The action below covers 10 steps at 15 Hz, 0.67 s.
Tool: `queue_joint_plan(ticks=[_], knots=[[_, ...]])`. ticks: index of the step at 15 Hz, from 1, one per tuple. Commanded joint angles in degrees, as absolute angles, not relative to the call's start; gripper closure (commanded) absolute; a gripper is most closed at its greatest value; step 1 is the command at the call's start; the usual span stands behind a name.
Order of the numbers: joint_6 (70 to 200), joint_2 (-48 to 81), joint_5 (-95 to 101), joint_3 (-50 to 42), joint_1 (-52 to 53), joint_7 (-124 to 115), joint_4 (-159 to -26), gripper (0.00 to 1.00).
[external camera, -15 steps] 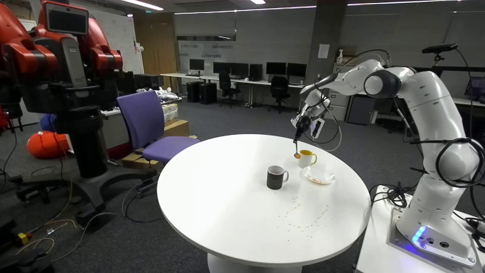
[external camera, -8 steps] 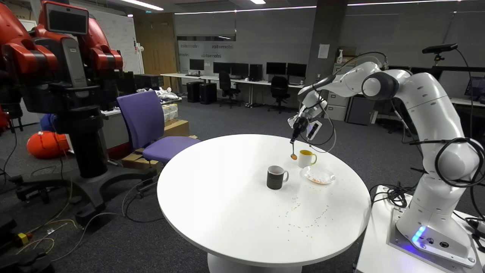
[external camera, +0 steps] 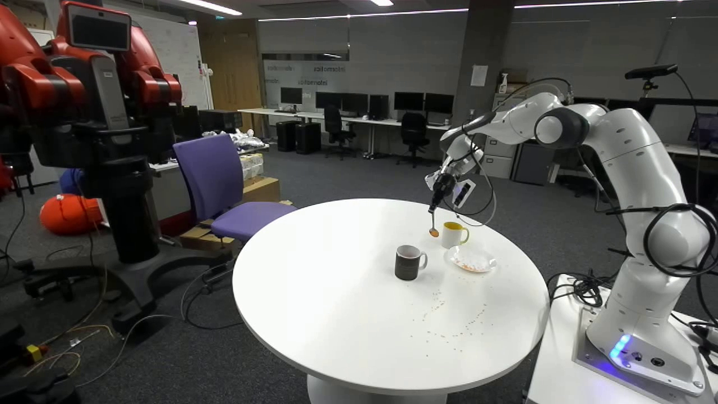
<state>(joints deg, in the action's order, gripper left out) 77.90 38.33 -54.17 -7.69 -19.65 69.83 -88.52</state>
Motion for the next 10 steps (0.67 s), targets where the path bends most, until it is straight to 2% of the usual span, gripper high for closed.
queue_joint_plan(ticks=[1,10], knots=[[77.97,38.39,-53.89,-7.14,-20.13,69.68,-88.37,0.97],[77.17,38.78,-53.47,-7.02,-20.28,69.84,-87.31,0.99]])
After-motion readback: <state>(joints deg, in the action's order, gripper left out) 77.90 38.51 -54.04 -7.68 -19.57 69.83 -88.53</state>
